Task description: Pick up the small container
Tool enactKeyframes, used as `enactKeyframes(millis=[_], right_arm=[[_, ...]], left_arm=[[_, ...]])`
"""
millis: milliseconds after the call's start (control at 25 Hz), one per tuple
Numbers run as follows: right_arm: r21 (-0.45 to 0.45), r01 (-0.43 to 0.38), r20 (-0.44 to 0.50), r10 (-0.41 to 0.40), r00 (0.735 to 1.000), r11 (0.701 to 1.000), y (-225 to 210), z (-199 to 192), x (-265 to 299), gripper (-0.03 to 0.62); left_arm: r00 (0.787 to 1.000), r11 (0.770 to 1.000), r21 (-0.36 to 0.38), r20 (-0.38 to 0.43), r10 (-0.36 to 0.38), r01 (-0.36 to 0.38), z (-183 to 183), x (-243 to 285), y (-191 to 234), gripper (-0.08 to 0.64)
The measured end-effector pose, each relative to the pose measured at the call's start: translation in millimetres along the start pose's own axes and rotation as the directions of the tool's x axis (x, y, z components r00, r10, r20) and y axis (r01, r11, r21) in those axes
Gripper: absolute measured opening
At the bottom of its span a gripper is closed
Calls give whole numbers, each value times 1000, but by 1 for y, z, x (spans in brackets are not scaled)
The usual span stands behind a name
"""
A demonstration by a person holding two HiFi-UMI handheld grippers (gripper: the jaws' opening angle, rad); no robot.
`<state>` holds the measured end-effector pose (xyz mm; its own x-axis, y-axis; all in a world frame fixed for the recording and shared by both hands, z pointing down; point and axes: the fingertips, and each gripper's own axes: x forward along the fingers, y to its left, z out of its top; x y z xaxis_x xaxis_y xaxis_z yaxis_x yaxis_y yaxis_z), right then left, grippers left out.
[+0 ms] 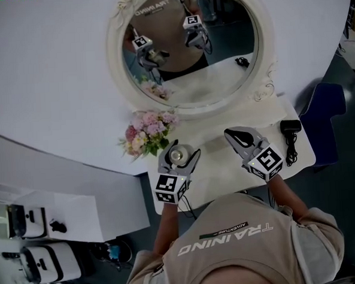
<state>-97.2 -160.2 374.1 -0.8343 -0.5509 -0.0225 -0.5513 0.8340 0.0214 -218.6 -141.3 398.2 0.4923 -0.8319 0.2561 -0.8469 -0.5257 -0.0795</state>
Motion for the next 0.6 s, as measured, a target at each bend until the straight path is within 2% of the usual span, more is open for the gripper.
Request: enactKeyframes(millis=[320,600], right_arm=[[-13,-37,-8,37,999,999,8,0,13,3],[-28,3,0,-3,1000,1000,-4,1,12,3]], left_arm=[[1000,1000,-19,5,21,-21,-7,-9,8,356],[1000,1000,-5,13,9,-9,-6,-10,7,356]])
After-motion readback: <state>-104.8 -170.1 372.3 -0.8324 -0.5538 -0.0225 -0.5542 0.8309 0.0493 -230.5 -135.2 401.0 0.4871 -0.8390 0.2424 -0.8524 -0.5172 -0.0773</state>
